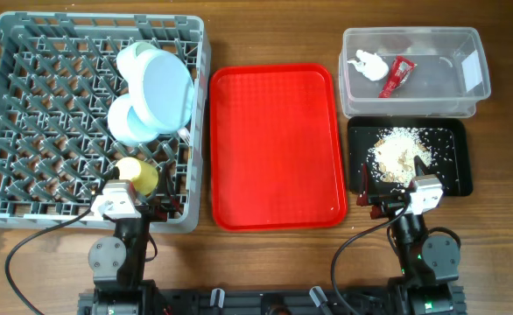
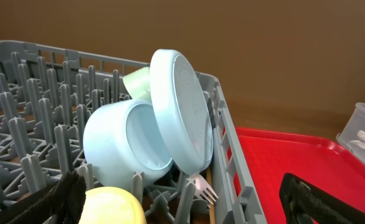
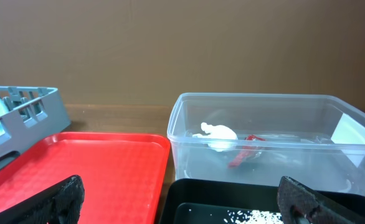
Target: Sort waste into correct bins and load items into the dishwasher rack
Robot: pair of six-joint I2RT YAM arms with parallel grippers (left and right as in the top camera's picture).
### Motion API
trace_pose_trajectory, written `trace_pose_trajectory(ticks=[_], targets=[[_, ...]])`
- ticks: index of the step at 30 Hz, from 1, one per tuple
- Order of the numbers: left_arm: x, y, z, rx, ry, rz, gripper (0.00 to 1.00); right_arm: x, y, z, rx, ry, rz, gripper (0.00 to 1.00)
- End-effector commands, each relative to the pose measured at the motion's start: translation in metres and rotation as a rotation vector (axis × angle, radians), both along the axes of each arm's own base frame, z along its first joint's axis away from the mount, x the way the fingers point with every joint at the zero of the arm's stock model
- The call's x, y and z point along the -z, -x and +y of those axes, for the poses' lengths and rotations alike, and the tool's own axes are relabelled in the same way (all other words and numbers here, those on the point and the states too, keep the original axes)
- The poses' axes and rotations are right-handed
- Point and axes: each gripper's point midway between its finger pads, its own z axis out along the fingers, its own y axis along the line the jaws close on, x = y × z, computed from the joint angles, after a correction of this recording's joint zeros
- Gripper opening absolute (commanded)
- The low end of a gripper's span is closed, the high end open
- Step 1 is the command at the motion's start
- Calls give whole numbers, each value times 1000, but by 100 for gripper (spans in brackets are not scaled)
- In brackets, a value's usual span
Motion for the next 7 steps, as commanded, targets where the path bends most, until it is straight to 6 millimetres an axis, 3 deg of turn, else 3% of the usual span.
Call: trace_pose_trajectory(ticks=[1,7], targets=[[2,0,-1,11,-19,1,100,-2,1,2,-12,7,-13,100],[2,0,-1,11,-19,1,100,-2,1,2,-12,8,-13,100]])
